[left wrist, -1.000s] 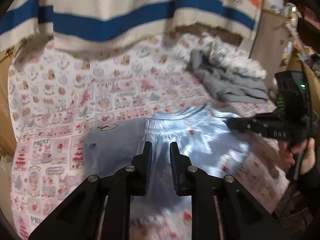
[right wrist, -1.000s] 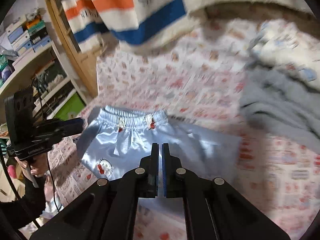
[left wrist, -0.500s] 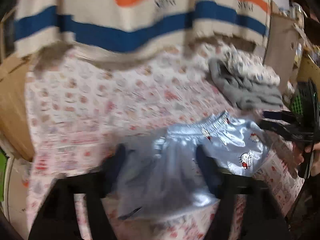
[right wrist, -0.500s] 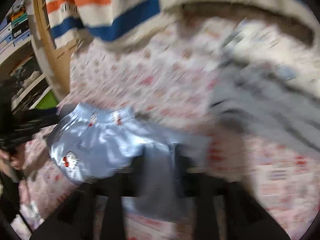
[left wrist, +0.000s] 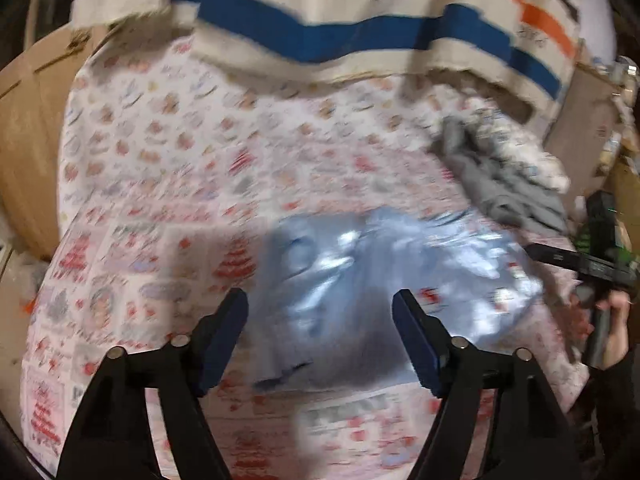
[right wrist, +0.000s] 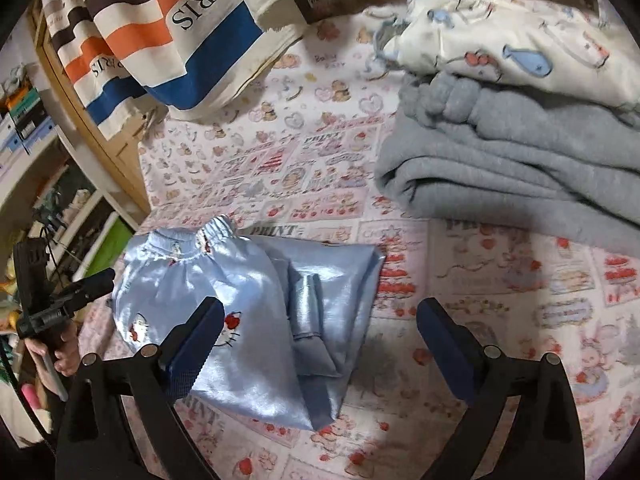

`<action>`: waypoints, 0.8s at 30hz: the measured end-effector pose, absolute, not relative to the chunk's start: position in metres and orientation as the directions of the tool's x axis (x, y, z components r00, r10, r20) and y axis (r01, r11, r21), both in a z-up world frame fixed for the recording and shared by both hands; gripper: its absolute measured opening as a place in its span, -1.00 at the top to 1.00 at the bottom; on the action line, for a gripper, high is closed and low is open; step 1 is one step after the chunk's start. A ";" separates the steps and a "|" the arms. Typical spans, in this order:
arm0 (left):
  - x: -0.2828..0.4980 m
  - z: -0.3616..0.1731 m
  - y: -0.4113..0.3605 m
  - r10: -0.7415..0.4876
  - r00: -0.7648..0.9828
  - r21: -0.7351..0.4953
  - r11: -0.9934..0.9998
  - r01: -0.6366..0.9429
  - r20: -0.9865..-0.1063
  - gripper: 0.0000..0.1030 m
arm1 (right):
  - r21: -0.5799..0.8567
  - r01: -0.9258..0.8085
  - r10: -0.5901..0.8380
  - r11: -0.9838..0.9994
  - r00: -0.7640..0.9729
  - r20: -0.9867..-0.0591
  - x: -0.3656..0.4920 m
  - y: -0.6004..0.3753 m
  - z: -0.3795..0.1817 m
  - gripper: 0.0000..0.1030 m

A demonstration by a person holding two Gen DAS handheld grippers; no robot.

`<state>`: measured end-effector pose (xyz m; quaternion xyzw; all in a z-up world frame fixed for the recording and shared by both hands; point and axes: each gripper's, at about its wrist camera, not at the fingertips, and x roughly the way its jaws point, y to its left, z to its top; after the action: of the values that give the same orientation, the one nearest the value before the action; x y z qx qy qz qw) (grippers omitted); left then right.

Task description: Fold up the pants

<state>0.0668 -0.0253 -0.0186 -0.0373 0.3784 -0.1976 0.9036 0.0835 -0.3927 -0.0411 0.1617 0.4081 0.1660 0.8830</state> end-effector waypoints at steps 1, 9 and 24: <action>0.064 -0.014 -0.031 -0.410 0.631 -0.222 0.907 0.357 -0.658 -0.24 | 0.437 -0.164 0.439 0.884 0.609 -0.660 0.085 -0.394 -0.041 -0.91; 0.073 -0.006 -0.050 -0.229 0.735 -0.041 0.964 0.264 -0.638 -0.19 | 0.304 -0.211 0.369 0.929 0.586 -0.722 0.093 -0.372 -0.047 -0.91; 0.117 -0.060 -0.025 -0.428 0.505 -0.309 0.901 0.305 -0.750 -0.63 | 0.187 -0.260 0.310 0.947 0.596 -0.740 0.094 -0.339 -0.048 -0.75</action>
<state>0.1171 -0.0250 -0.0604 -0.0683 0.4503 -0.2119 0.8647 0.0938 -0.3387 -0.0480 0.0297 0.4199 0.1594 0.8929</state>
